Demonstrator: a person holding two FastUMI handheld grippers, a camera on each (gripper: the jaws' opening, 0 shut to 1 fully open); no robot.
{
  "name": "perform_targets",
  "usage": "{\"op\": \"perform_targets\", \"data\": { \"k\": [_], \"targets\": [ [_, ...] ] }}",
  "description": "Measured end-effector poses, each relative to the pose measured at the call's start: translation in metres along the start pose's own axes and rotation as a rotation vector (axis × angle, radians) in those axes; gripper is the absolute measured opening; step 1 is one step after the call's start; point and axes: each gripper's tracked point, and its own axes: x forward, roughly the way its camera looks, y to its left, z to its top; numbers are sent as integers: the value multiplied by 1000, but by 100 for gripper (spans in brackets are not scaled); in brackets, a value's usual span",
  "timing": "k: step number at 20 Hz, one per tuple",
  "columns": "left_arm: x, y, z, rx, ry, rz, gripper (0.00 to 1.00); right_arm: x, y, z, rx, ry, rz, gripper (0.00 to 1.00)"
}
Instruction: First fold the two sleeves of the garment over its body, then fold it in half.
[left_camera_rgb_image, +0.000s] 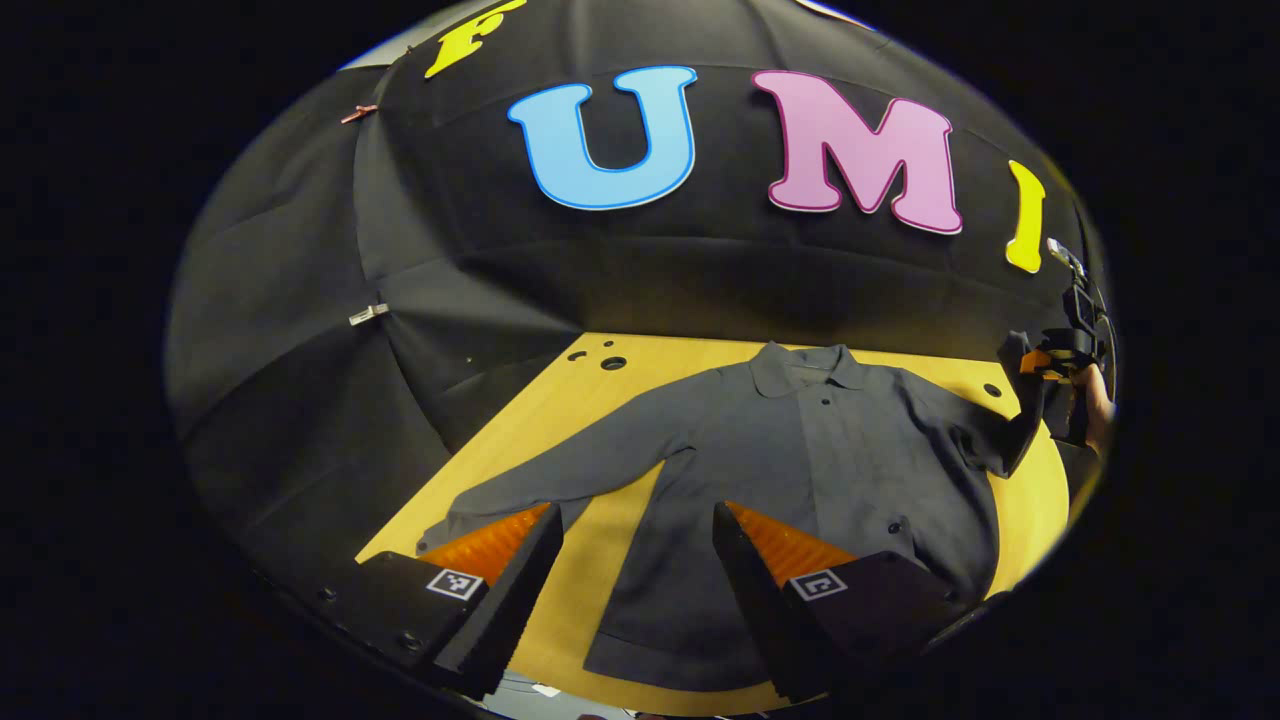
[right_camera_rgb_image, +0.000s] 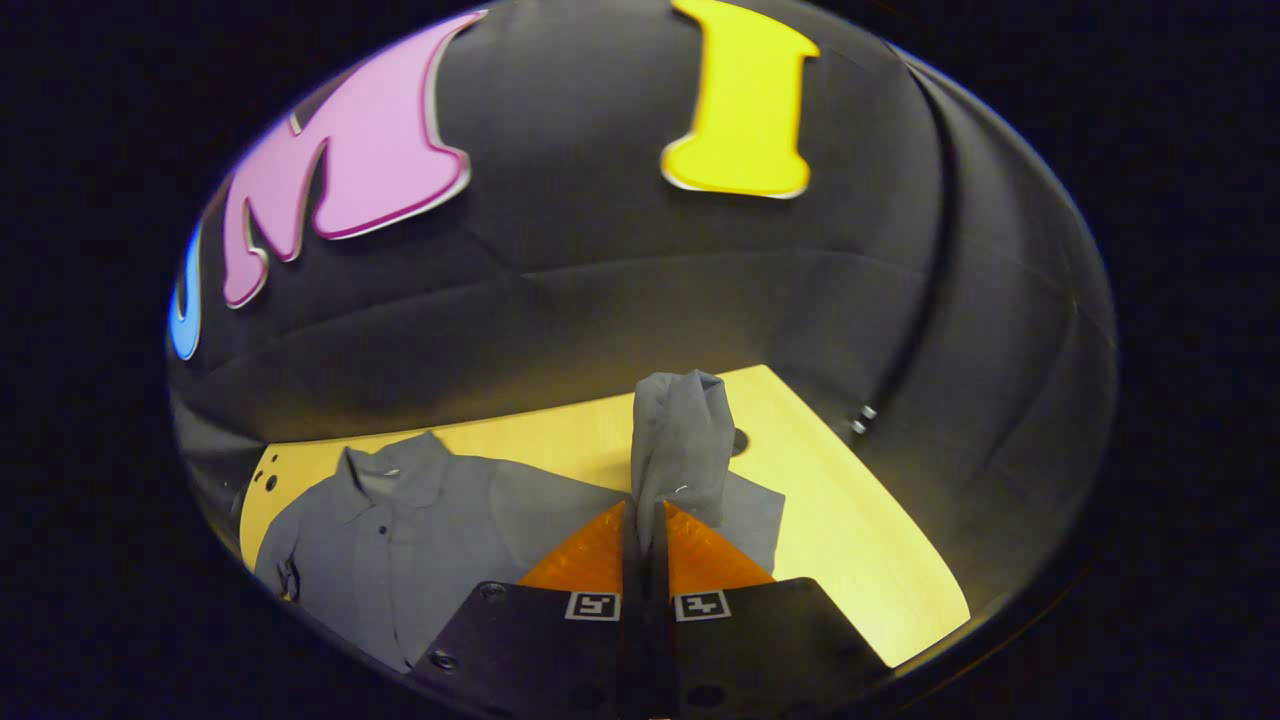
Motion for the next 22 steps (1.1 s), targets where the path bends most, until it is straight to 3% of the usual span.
{"op": "perform_targets", "data": {
  "k": [2, 3, 4, 10, 16, 17, 18, 22],
  "targets": [
    [0, 14, 1, -15, -3, 25, 95, 0, 38, 3, -38, -8, 60, 5],
    [0, 20, 1, -34, 6, 39, 95, 1, 59, 5, -49, -14, 88, 0],
    [0, 24, 0, -59, 12, 45, 95, 2, 79, 8, -50, -21, 118, 5],
    [-3, 57, 9, -125, -3, 103, 95, -6, 203, -1, -75, -12, 288, 5],
    [-13, 102, -14, -208, 51, 183, 95, -13, 322, -35, -151, 14, 418, 5],
    [-16, 109, -16, -232, 54, 193, 99, -13, 339, -40, -157, 16, 430, 5],
    [-18, 116, -21, -248, 60, 202, 95, -14, 356, -48, -162, 25, 445, 5],
    [-12, 142, -36, -271, 76, 220, 95, -9, 421, -100, -264, 60, 496, 5]
  ]
}}
